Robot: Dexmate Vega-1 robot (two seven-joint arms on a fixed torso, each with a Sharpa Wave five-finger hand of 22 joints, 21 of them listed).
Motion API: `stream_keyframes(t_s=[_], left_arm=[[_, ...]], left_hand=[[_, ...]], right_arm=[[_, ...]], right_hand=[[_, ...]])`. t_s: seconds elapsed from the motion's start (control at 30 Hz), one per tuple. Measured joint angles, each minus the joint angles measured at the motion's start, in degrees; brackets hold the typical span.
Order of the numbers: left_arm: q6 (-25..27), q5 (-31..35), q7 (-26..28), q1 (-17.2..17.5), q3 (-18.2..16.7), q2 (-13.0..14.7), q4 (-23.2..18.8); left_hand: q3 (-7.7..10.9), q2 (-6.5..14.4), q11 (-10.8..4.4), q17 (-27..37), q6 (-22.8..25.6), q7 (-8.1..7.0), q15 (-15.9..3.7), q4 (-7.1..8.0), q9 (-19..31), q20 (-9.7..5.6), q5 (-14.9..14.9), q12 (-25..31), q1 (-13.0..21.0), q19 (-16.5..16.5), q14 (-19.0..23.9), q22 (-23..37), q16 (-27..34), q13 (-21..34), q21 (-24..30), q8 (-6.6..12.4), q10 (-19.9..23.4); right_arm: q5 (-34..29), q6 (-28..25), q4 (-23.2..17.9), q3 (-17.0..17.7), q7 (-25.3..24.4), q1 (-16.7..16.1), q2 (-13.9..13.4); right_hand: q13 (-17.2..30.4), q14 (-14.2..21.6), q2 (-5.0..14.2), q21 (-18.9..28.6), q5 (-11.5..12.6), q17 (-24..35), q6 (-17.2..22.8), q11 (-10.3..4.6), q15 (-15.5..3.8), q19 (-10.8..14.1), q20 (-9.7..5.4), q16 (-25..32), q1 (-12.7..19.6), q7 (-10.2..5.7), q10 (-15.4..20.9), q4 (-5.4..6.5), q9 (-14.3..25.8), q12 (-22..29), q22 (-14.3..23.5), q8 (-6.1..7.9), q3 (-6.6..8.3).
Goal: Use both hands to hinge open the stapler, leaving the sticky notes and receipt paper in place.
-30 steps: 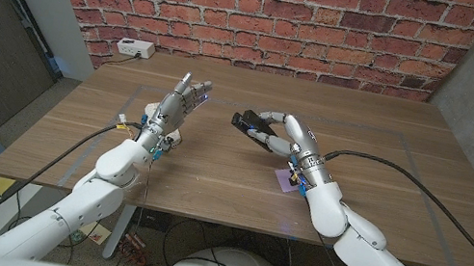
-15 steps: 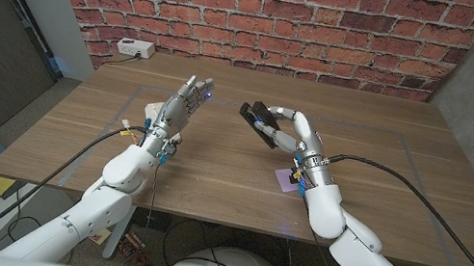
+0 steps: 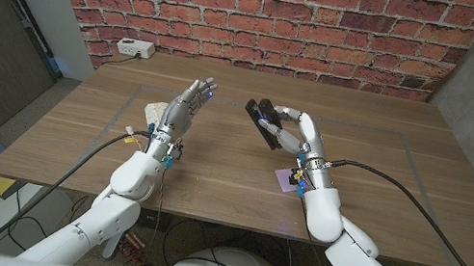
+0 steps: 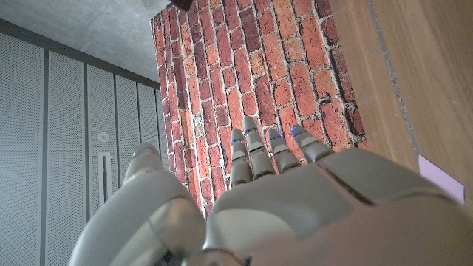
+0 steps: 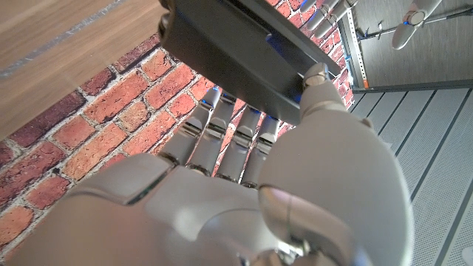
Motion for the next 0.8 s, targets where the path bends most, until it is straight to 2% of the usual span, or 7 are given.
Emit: stream_keyframes(t_s=[0.23, 0.3, 0.37, 0.5, 0.63, 0.7, 0.8], left_arm=[[-1.53, 0.34, 0.30, 0.46, 0.42, -1.03, -0.09], [-2.05, 0.70, 0.57, 0.63, 0.50, -1.31, -0.10], [-2.42, 1.19, 0.96, 0.86, 0.55, -1.57, -0.14], [-3.04, 2.22, 1.52, 1.09, 0.65, -1.87, -0.26], [-3.46, 3.42, 2.01, 1.21, 0.90, -2.05, -0.45], [-3.57, 3.75, 2.11, 1.21, 1.06, -2.13, -0.45], [-3.81, 4.26, 2.11, 1.08, 1.42, -2.22, -0.41]], left_hand=[[-0.21, -0.48, 0.00, 0.02, 1.24, -0.18, 0.21, -0.21, 0.20, 0.00, 0.00, 0.06, 0.75, 0.00, 0.37, 0.00, 0.09, 0.52, 0.00, 0.45, 0.00], [-0.24, -0.88, -0.45, 0.27, 2.18, -0.09, -0.01, -0.19, 0.19, 0.00, 0.00, 0.71, 1.07, 0.00, 0.59, 0.00, 0.41, 0.69, 0.00, 0.89, 0.52], [-1.04, -1.86, -0.10, 0.28, 2.78, 0.11, -0.20, 0.17, 0.19, -0.02, 0.03, 1.06, 0.08, 0.02, 0.77, 0.00, 0.41, 1.05, 0.00, 0.89, 1.36], [-2.22, -2.96, 0.84, 0.28, 3.48, 0.82, 0.01, 0.99, 0.46, -2.51, 0.47, 1.72, -0.88, 3.60, 2.89, 0.00, 0.90, 1.99, 1.01, 0.89, 2.47], [-2.33, -3.42, 1.00, 0.26, 3.36, 1.14, 0.01, 1.01, 0.47, -3.48, 0.90, 1.89, -0.86, 5.13, 3.86, 0.00, 1.02, 2.38, 1.16, 0.89, 2.62], [-2.33, -3.40, 0.78, 0.14, 3.36, 1.14, 0.01, 1.01, 0.46, -3.44, 0.90, 2.07, -0.84, 5.09, 3.86, 0.00, 1.02, 2.39, 1.16, 0.89, 2.84], [-1.33, -1.87, 0.70, 0.11, 3.58, 0.91, -0.03, 0.52, 0.46, -1.71, 0.90, 1.97, 1.58, 3.35, 2.31, 0.00, 0.27, 2.82, 0.31, 0.89, 2.39]], right_arm=[[1.07, 0.55, 0.68, 0.05, -0.07, -0.06, 0.68], [1.33, 0.73, 0.94, 0.09, -0.09, -0.06, 0.83], [1.66, 1.01, 1.23, 0.20, -0.11, -0.04, 0.93], [2.20, 1.78, 1.75, 0.39, -0.12, -0.04, 1.02], [2.45, 2.59, 2.01, 0.55, -0.15, -0.05, 1.02], [2.44, 2.73, 2.02, 0.58, -0.16, -0.09, 1.01], [2.38, 2.90, 2.03, 0.62, -0.17, -0.19, 1.00]], right_hand=[[0.06, 0.00, 0.00, 0.44, 0.01, 0.17, -0.01, 0.00, 0.00, 0.00, 0.00, 0.00, 0.00, -0.01, 0.00, 0.00, 0.00, -0.04, 0.00, -0.02, 0.00], [0.06, 0.01, 0.00, 0.44, 0.03, 0.36, -0.01, 0.00, 0.02, 0.00, 0.00, 0.00, 0.00, -0.01, 0.00, 0.00, 0.00, -0.05, 0.00, -0.02, 0.00], [0.06, 0.43, 0.00, 0.44, 0.03, 0.46, -0.01, 0.00, -0.02, -0.01, 0.00, 0.00, 0.00, -0.01, 0.00, 0.00, 0.01, -0.05, 0.00, -0.03, 0.00], [0.05, 0.74, 0.00, 0.44, 0.03, 0.46, -0.01, -0.01, -0.33, 0.12, 0.13, 0.00, 0.00, -0.01, -0.01, 0.00, 0.03, -0.08, 0.00, -0.08, 0.00], [0.05, 0.92, 0.00, 0.44, 0.03, 0.70, -0.02, -0.01, -0.32, 0.40, 0.01, 0.00, 0.01, -0.02, -0.01, 0.00, 0.04, -0.17, -0.01, -0.22, 0.00], [0.06, 0.92, 0.00, 0.44, 0.02, 0.70, -0.01, -0.01, -0.32, 0.51, -0.10, 0.00, 0.00, 0.00, -0.01, 0.00, 0.05, -0.22, -0.01, -0.25, 0.00], [0.37, 0.92, 0.00, 0.83, 0.02, 0.70, 0.23, -0.01, -0.31, 0.50, -0.10, 0.00, 0.01, 0.23, -0.01, 0.00, 0.32, 0.09, -0.01, -0.29, 0.00]])
